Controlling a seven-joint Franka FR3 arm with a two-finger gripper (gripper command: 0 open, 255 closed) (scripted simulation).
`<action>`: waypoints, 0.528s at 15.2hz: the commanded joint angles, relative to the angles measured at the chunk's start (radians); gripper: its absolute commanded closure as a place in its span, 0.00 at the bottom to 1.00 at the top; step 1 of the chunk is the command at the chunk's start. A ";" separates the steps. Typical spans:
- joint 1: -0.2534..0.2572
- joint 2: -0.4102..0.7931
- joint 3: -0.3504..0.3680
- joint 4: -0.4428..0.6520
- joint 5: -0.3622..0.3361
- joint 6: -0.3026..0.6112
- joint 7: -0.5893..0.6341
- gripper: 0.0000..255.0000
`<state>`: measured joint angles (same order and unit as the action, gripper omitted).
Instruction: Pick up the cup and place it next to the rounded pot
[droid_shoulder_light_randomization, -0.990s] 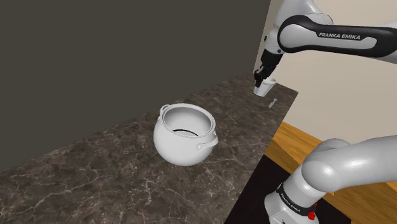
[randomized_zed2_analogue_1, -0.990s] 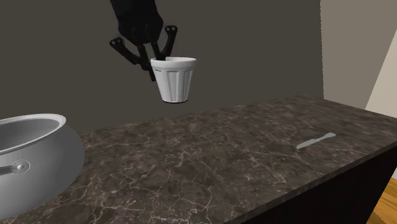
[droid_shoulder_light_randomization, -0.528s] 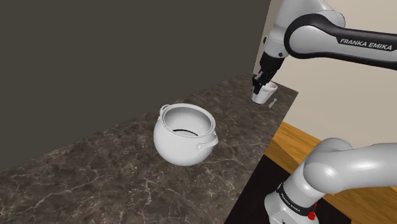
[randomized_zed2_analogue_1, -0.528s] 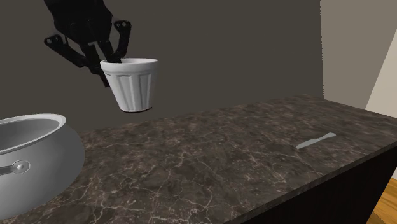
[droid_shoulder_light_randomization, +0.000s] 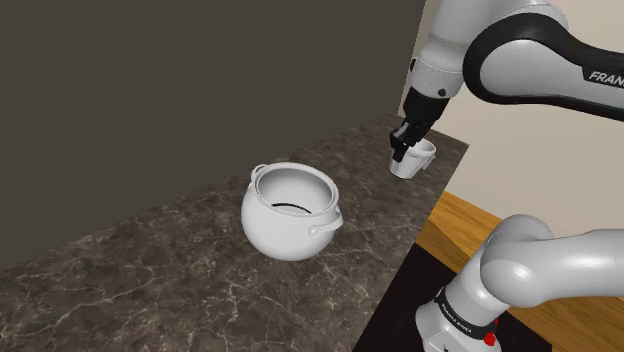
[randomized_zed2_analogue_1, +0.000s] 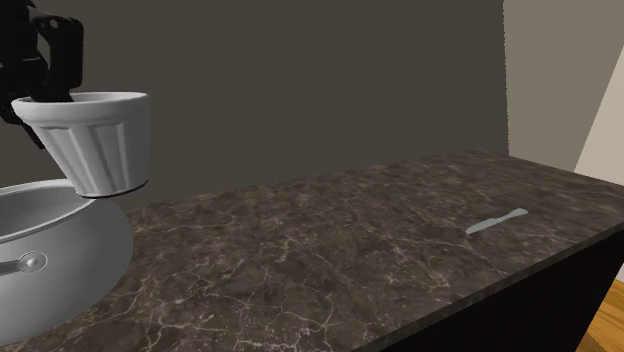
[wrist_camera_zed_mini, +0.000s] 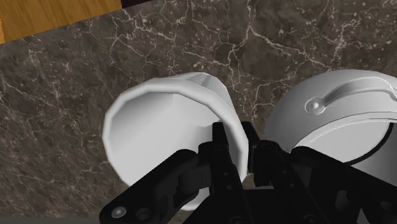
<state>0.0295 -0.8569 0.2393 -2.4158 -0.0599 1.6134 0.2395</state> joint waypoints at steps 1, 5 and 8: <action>0.020 -0.018 0.043 -0.009 0.034 -0.015 0.046 1.00; 0.053 -0.022 0.134 0.018 0.101 -0.054 0.137 1.00; 0.071 -0.012 0.203 0.051 0.150 -0.078 0.207 1.00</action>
<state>0.0957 -0.8758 0.4199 -2.3776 0.0743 1.5421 0.4228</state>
